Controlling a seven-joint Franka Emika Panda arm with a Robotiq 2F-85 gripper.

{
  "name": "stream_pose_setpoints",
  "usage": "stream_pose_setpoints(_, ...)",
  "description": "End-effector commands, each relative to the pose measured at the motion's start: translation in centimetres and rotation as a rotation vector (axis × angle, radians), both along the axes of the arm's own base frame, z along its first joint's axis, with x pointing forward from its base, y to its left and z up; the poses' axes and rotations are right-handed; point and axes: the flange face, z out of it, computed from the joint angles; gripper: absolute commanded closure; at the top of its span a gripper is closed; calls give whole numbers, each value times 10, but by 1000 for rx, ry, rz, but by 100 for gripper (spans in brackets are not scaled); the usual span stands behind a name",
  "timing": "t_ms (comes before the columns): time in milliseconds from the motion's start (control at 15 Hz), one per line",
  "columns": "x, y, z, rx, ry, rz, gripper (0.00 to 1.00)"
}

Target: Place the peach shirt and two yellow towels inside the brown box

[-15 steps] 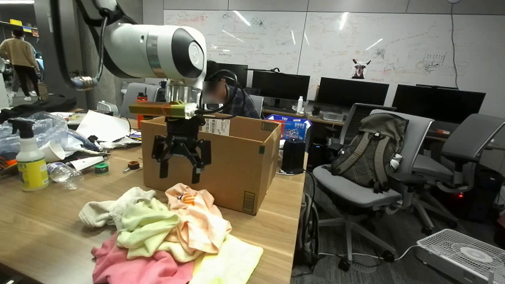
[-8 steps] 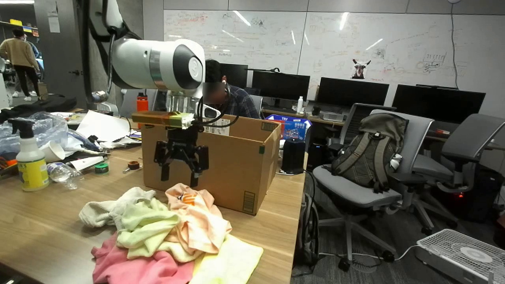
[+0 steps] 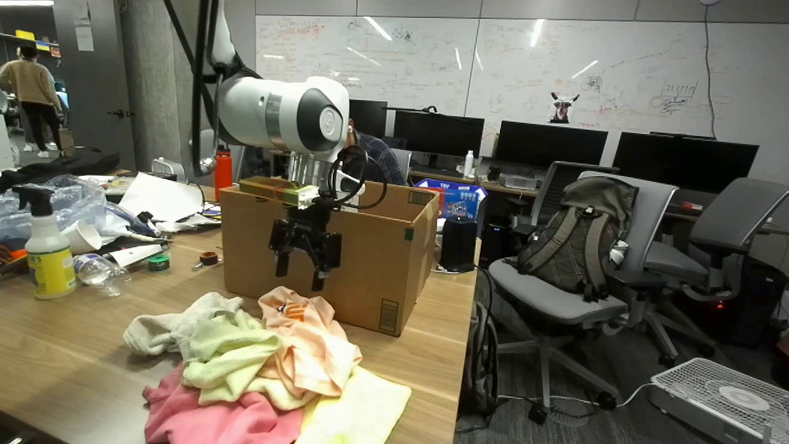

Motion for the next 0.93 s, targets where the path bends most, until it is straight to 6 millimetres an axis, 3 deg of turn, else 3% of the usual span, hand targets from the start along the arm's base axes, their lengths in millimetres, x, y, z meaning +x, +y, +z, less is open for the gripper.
stream_pose_setpoints(0,13,-13,-4,-8,4,-67,0)
stream_pose_setpoints(467,1,-38,-22,-38,29,-111,0)
stream_pose_setpoints(867,-7,-48,-31,-38,64,-134,0)
